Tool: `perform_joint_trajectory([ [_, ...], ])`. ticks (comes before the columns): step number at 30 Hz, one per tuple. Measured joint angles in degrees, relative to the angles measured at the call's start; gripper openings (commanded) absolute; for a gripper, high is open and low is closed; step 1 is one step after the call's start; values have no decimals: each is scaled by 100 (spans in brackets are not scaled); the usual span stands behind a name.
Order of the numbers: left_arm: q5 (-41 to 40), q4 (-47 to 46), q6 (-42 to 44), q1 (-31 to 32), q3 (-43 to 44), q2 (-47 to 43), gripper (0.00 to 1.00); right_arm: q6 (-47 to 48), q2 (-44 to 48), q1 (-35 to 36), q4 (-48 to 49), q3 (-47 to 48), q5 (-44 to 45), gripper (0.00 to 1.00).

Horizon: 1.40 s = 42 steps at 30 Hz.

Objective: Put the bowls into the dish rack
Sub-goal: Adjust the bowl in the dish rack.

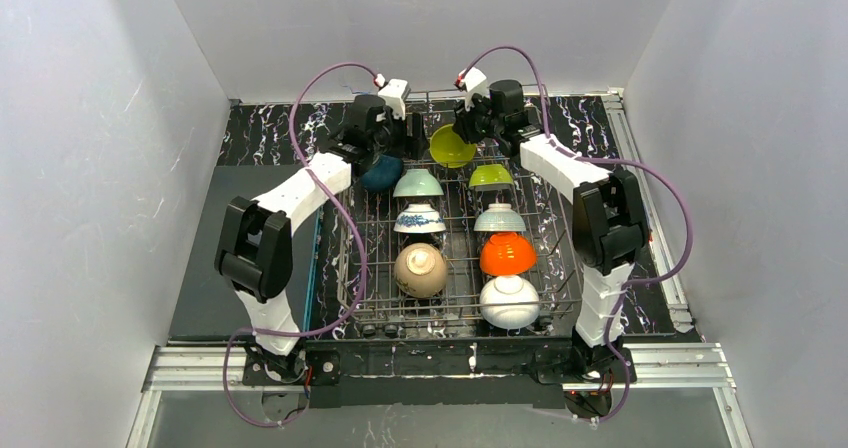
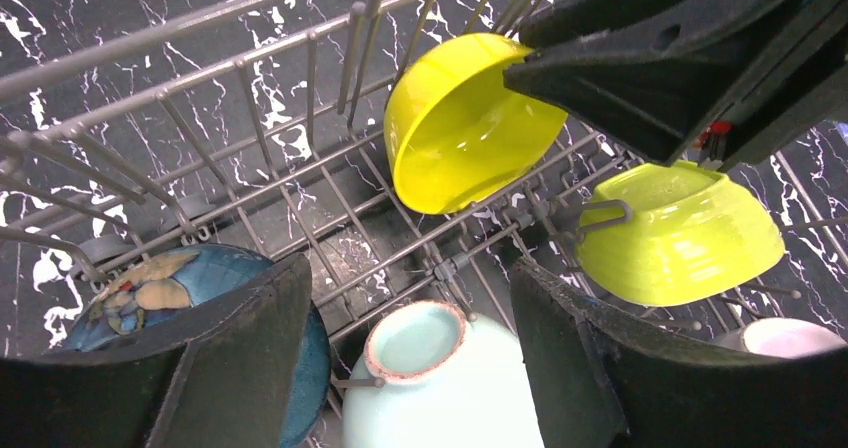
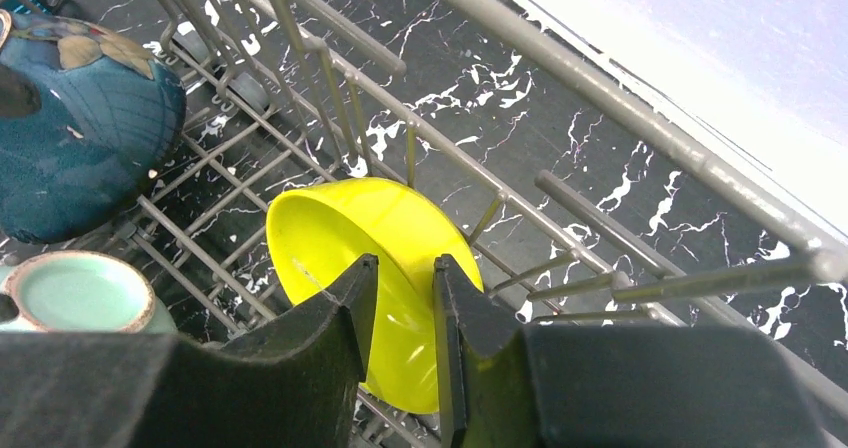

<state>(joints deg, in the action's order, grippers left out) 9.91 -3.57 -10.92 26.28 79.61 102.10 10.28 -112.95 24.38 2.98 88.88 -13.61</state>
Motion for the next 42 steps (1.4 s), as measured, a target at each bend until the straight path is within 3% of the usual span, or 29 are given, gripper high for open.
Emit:
perform_joint_trajectory([
  [17,490,63,-90,-68,643,372,72,177,826,83,-118,-782,-601,30],
  [26,796,85,-291,-68,846,706,70,-85,560,433,-955,-1220,-979,29],
  [36,831,105,-380,-68,839,743,68,-409,579,424,-955,-1180,-879,42],
  [42,835,92,-518,-68,837,885,71,-691,726,393,-1038,-1152,-743,56],
])
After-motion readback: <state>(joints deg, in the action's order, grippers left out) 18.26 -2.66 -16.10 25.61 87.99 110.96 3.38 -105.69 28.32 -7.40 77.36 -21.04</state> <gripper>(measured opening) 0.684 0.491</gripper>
